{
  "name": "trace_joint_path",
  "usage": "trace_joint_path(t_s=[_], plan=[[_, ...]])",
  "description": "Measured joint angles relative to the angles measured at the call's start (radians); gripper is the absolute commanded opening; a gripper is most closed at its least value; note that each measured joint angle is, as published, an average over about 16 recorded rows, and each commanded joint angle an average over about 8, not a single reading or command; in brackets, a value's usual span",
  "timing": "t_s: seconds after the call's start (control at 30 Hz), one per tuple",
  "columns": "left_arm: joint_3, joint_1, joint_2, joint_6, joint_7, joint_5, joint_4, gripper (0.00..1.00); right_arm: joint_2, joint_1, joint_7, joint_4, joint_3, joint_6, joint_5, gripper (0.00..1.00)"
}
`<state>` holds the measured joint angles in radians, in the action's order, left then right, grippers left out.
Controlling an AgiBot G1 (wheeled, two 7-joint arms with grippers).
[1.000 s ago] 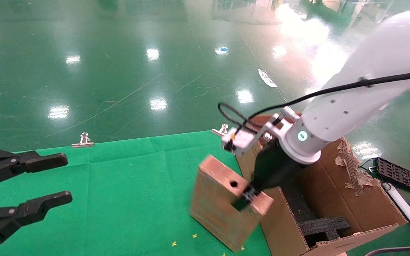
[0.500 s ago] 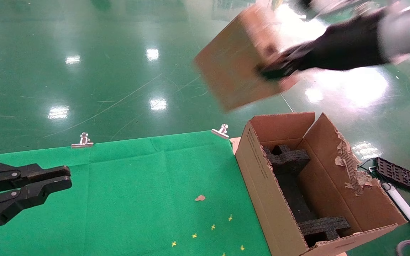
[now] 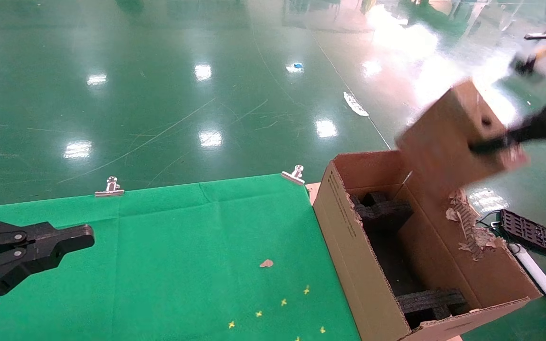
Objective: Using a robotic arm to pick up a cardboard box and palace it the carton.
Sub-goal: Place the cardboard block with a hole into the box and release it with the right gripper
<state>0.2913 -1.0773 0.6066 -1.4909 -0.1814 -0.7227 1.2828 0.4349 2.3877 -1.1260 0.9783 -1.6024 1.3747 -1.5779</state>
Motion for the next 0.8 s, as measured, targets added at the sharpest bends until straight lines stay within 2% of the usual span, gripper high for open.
trace_joint_path(t_s=[0.07,0.33,0.8], plan=[[0.000,0.000,0.000,0.000,0.000,0.000,0.000,1.00,0.006,-0.019,0.003,-0.037,-0.015,0.023,-0.004,0.00],[0.001,0.000,0.000,0.000,0.000,0.000,0.000,1.00,0.049,-0.116,0.003,-0.183,-0.062,0.054,0.007,0.00],[0.001,0.000,-0.001,0.001,0.001,0.001,0.000,1.00,0.132,-0.267,-0.024,-0.372,-0.095,-0.026,0.022,0.00]])
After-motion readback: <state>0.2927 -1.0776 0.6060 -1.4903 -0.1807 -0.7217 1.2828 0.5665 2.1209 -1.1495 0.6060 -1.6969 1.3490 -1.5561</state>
